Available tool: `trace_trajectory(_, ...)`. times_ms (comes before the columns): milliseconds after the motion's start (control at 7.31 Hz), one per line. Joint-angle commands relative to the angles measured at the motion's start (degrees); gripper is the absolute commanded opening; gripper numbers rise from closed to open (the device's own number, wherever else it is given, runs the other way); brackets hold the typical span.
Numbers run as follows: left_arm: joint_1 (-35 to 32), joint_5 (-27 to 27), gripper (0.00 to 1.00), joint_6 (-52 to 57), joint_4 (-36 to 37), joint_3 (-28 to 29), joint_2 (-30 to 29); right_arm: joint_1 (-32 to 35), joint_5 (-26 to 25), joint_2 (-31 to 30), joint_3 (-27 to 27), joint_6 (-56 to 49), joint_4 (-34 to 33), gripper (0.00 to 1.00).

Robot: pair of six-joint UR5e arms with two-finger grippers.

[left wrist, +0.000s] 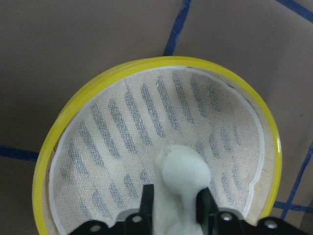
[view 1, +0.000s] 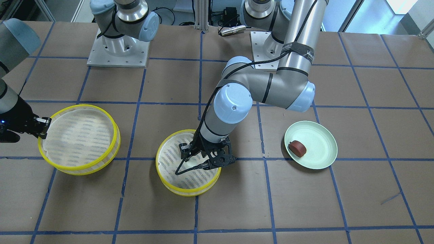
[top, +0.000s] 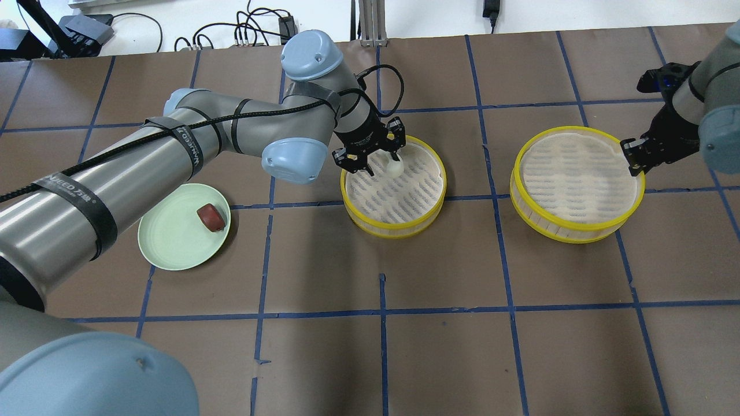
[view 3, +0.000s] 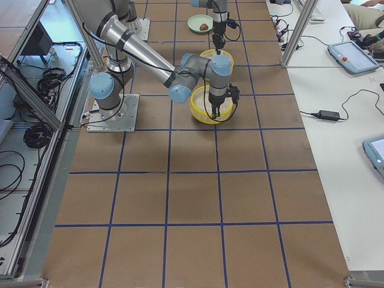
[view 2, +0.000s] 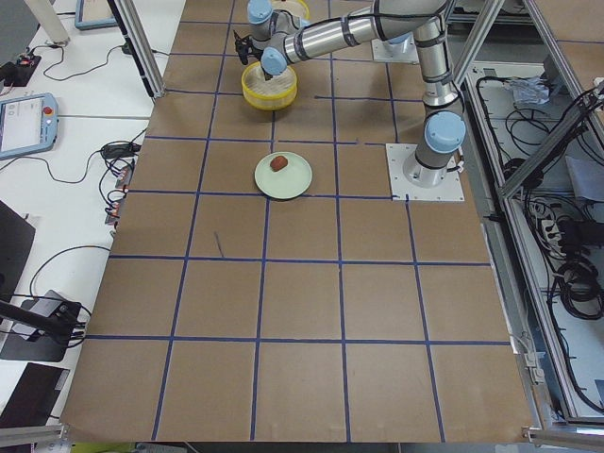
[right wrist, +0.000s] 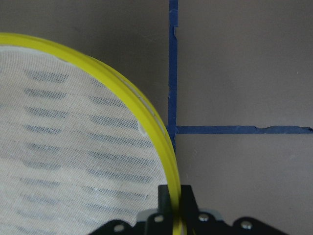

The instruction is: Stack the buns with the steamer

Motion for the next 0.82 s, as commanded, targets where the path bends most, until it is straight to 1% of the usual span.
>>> trace_trajectory(0,-0.04,0.02,0.84,0.33,-0.09,0.03,0.09,0.42,0.52,-2.35,-1.75,0.92,4.40,0.07)
trace_trajectory(274,-0.13,-0.07,0.86,0.33,-0.18,-0.14,0.09,0.59,0.70,-2.54,-1.75,1.01,4.50,0.07)
trace_trajectory(547,-0.13,0.10,0.88,0.77,-0.96,0.03,1.49,1.81,0.87,-3.50,-2.28,3.37,5.28,0.07)
trace_trajectory(684,0.04,0.37,0.91,2.60,-1.84,0.29,3.84,3.65,1.05,-3.51,-3.50,6.60,6.25,0.07)
